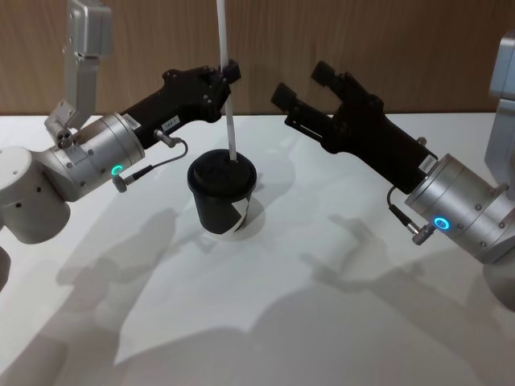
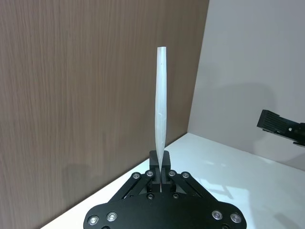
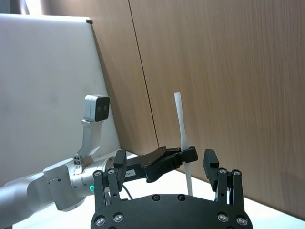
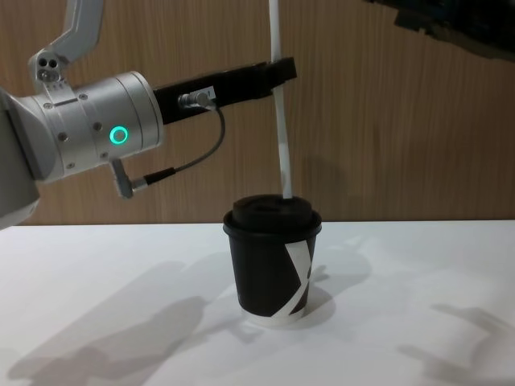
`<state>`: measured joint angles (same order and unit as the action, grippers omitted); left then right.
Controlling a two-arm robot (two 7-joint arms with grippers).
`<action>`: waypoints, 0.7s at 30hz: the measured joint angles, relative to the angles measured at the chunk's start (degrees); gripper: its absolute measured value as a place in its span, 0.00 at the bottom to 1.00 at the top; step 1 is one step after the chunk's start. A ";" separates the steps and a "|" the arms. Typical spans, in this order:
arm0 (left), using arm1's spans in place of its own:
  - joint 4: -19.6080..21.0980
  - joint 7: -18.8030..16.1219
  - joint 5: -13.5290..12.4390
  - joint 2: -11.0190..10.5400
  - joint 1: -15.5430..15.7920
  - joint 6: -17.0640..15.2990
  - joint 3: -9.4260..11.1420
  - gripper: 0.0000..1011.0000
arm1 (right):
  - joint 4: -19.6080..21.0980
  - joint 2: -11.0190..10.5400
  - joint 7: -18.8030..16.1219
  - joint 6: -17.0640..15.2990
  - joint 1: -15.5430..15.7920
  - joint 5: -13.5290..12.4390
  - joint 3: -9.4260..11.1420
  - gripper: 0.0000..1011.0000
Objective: Pick up the straw with one hand, pass it to the other hand, and insert it into the cup.
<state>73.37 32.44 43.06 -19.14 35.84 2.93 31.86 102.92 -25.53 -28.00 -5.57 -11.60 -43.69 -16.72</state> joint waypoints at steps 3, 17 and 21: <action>-0.16 0.14 -0.17 0.03 0.07 -0.18 -0.04 0.01 | 0.00 0.00 0.00 0.00 0.00 0.00 0.00 0.99; -0.79 0.59 -1.22 0.09 0.17 -0.66 -0.23 0.01 | 0.00 0.00 0.00 0.00 0.00 0.00 0.00 0.99; -1.10 0.76 -1.49 0.17 0.15 -0.67 -0.26 0.01 | 0.00 0.00 0.00 0.00 0.00 0.00 0.00 0.99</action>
<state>72.27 33.20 41.57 -18.98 35.99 2.26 31.60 102.92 -25.53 -28.00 -5.57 -11.60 -43.69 -16.73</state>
